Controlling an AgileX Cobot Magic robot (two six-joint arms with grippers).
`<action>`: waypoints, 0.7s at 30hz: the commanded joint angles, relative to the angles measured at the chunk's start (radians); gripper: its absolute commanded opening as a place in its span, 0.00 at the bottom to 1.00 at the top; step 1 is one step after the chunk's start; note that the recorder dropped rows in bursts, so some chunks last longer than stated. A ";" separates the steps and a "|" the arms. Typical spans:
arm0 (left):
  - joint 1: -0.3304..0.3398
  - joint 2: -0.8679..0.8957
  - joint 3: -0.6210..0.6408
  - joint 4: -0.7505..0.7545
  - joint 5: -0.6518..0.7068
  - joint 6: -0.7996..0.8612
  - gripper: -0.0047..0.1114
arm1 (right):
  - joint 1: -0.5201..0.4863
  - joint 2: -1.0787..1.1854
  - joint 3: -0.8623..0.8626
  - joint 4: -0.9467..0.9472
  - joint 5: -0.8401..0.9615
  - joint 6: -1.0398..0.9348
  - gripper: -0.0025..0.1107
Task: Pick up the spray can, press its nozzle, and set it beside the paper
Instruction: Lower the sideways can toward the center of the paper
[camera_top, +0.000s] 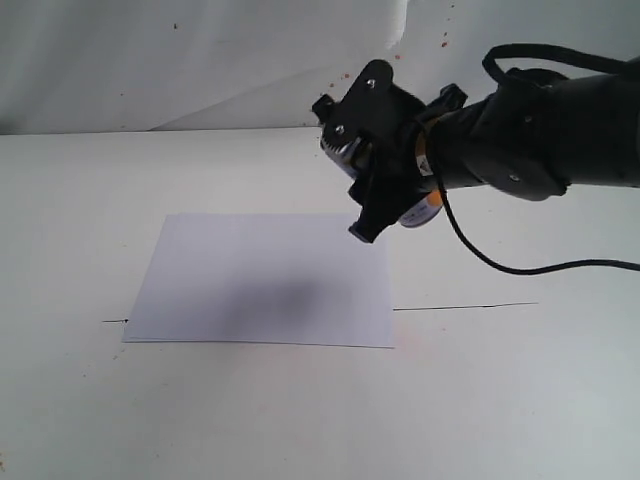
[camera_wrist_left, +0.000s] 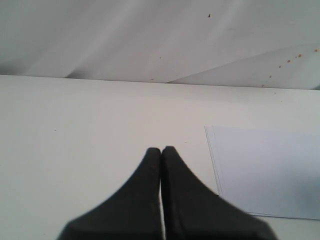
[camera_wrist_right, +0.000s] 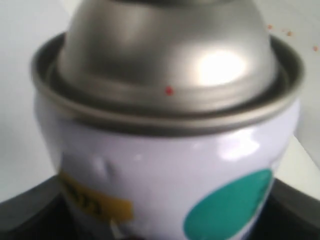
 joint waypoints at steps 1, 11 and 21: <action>-0.003 -0.004 0.005 0.000 -0.011 0.000 0.04 | 0.026 -0.022 -0.008 0.214 0.079 -0.320 0.02; -0.003 -0.004 0.005 0.000 -0.011 0.000 0.04 | 0.035 -0.022 -0.175 0.500 0.341 -0.681 0.02; -0.003 -0.004 0.005 0.000 -0.011 0.000 0.04 | 0.035 0.000 -0.195 0.500 0.318 -0.653 0.02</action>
